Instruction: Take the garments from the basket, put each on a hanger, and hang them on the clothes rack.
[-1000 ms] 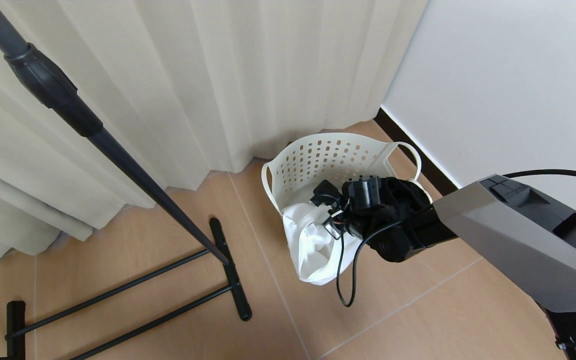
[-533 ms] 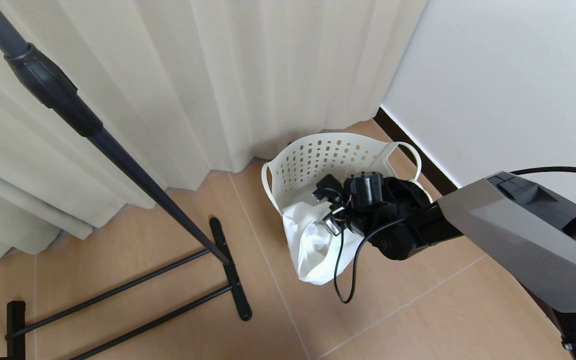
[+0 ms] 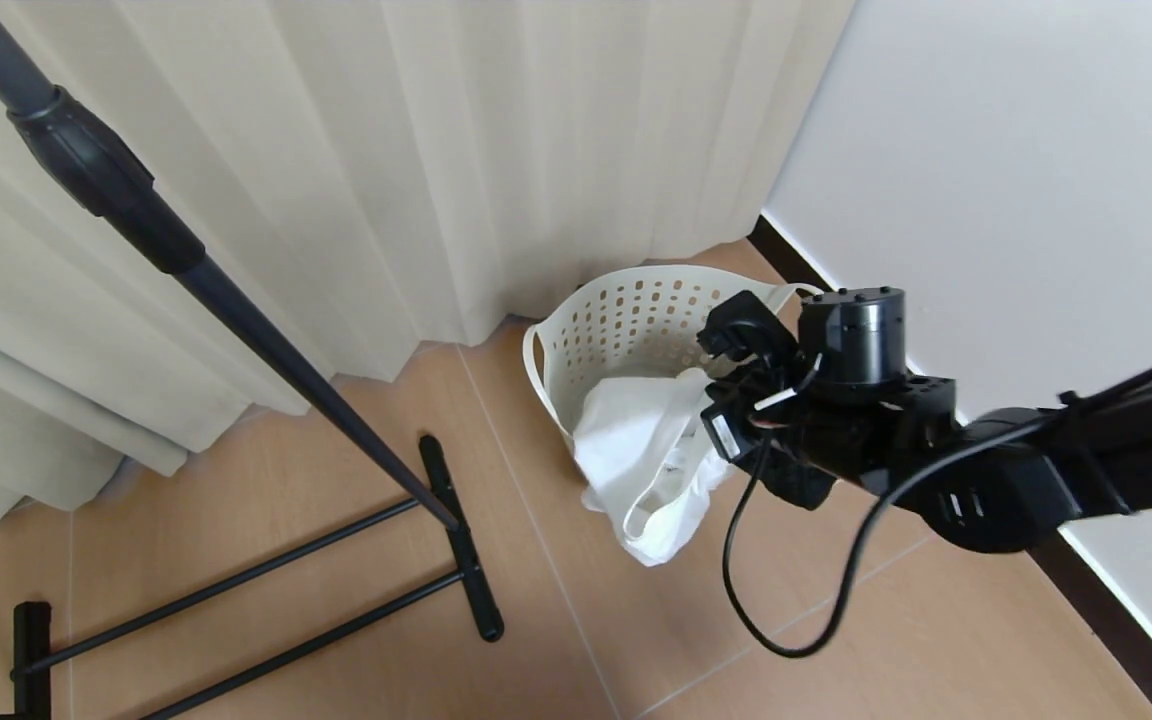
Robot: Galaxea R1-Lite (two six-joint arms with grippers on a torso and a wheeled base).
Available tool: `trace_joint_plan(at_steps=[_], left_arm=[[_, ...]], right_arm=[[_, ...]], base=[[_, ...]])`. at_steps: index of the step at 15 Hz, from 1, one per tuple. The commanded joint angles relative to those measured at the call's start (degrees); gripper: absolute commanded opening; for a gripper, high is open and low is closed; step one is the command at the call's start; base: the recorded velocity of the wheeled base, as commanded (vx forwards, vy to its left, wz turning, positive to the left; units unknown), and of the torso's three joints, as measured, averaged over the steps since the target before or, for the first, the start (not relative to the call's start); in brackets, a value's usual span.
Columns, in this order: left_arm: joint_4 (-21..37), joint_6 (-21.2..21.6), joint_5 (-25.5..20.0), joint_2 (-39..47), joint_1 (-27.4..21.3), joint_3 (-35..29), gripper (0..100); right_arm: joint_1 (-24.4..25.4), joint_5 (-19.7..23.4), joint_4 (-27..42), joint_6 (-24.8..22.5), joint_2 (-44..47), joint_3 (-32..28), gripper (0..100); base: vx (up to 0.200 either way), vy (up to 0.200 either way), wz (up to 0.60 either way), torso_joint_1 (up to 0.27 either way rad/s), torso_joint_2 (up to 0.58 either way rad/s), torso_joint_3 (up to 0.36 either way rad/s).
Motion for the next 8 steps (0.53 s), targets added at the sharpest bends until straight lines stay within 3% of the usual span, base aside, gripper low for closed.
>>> trace_joint_plan(at_steps=[1,3,6,8], left_arm=[[-0.01,-0.02,0.01,0.07,0.0,0.0,100],[-0.01,-0.02,0.01,0.07,0.0,0.0,100],[-0.01,0.07,0.01,0.07,0.0,0.0,100],[-0.01,0.16,-0.08,0.07,0.09,0.0,100]], right_arm=[[9.88,-1.51,-0.02,5.43,-16.73,12.4,0],[16.47,-6.26,-0.02,7.28,-23.85,15.38,0],[19.63,-5.9,-0.02,7.98,-31.15,18.72,0],[20.6,-3.36,0.06,9.21,-35.98,21.8,0]], base=[[0.0,0.0,0.0,0.0,0.0,0.0],[0.0,0.0,0.0,0.0,0.0,0.0],[0.0,0.0,0.0,0.0,0.0,0.0],[0.0,0.0,0.0,0.0,0.0,0.0]])
